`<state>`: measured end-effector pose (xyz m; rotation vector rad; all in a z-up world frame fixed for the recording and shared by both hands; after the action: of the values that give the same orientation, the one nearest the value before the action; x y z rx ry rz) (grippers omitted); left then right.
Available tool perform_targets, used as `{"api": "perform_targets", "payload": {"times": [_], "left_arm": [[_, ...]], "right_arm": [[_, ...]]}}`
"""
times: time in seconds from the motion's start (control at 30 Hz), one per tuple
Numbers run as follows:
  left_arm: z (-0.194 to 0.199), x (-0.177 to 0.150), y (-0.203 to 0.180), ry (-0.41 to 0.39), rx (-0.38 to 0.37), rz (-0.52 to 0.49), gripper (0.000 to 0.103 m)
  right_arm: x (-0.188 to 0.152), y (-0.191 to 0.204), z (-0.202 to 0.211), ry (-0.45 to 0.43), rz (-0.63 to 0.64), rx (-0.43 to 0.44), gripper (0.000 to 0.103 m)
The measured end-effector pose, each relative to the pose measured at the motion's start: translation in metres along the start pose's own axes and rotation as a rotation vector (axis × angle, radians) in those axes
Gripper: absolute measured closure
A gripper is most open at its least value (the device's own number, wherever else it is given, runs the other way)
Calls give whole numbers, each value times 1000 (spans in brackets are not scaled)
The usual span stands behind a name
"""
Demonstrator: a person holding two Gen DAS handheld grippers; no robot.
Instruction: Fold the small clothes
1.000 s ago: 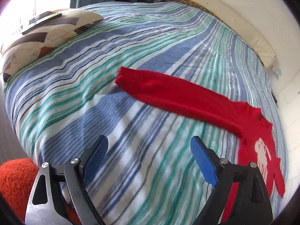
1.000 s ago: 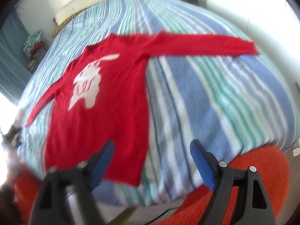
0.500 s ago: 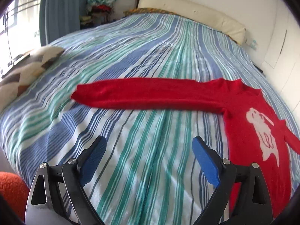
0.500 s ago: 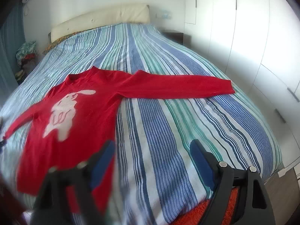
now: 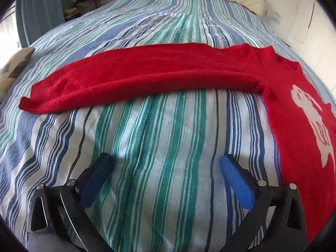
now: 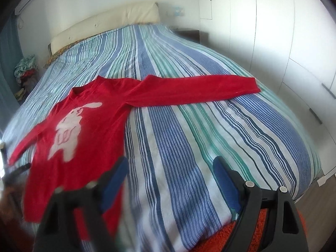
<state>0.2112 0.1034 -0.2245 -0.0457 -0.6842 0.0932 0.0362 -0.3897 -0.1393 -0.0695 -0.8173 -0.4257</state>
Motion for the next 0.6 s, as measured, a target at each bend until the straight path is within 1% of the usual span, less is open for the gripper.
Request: {"api": "perform_targets", "payload": {"times": [0.2,0.43,0.6], "left_arm": [[-1,0,-3,2,22,-15,0],[-1,0,-3,2,20,-12,0],[-1,0,-3,2,21,-13,0]], "right_arm": [[0,2,-2,6,-9,18,21],[1,0,4,-11,-26,32,20],[1,3,-1,7,-22,30,20]]}}
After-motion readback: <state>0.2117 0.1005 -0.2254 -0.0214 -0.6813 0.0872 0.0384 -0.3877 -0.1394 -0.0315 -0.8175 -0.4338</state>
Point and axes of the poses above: each gripper's, at about its wrist camera, not at the fingertips, and z roughly against the way its jaws point, y to its left, x to its top, the point moved 6 cm from there along -z, roughly the way its jaws point, and after that the axes turned 3 degrees about -y, right-handed, at the moved point
